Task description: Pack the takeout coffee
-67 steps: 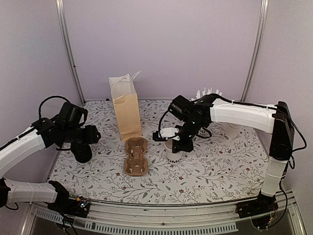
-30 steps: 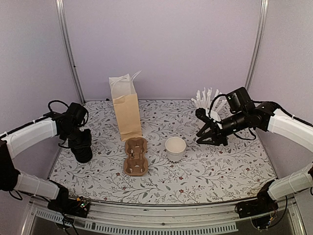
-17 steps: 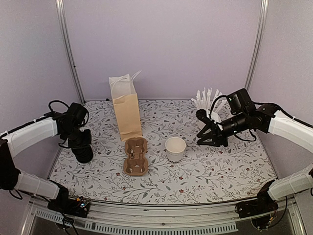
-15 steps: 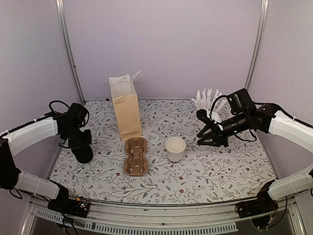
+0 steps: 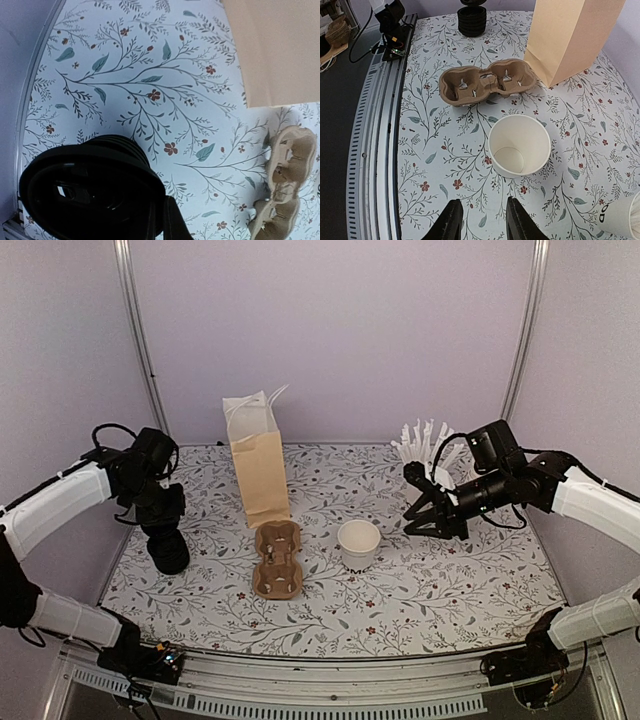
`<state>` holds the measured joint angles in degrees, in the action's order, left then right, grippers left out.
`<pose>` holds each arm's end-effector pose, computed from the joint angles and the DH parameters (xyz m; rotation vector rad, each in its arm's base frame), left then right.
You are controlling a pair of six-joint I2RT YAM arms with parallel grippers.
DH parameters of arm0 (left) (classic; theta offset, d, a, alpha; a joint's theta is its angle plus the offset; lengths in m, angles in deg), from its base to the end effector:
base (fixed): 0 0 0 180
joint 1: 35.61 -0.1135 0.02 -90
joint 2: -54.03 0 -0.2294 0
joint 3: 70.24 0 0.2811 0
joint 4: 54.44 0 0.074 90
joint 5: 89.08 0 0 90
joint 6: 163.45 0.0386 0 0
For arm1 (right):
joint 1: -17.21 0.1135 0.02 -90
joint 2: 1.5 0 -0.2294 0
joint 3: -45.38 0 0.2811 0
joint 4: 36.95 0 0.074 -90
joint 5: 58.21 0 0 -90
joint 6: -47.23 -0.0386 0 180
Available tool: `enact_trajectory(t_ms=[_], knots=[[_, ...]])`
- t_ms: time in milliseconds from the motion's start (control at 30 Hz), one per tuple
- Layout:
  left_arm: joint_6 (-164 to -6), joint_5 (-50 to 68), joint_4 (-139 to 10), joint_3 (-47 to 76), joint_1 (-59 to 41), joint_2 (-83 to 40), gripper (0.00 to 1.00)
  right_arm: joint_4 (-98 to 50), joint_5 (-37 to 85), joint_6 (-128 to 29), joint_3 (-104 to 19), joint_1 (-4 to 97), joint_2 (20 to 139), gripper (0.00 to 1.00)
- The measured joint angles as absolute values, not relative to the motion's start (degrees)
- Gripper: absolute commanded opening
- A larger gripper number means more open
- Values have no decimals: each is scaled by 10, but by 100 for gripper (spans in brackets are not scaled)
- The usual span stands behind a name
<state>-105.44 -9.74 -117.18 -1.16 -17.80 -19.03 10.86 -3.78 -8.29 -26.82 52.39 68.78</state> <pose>0.2667 -0.0782 0.2106 -0.3842 2.6694 -0.0057 0.2297 0.1894 0.2632 -1.5452 1.7020 0.7369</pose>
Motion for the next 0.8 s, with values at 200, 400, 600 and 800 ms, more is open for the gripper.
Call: enact_trajectory(t_ms=[200, 400, 600, 800], knots=[[-1055, -80, -1189, 64, -149, -151, 0, 112, -43, -83, -275, 524, 690, 33], [-1052, 41, -1097, 91, -63, -113, 0, 131, -62, -84, -320, 524, 700, 49], [-1062, 188, -902, 86, -10, -92, 0, 129, -95, -90, -376, 524, 701, 82], [-1096, 315, -688, 67, 44, -120, 0, 82, -155, -127, -406, 524, 705, 93]])
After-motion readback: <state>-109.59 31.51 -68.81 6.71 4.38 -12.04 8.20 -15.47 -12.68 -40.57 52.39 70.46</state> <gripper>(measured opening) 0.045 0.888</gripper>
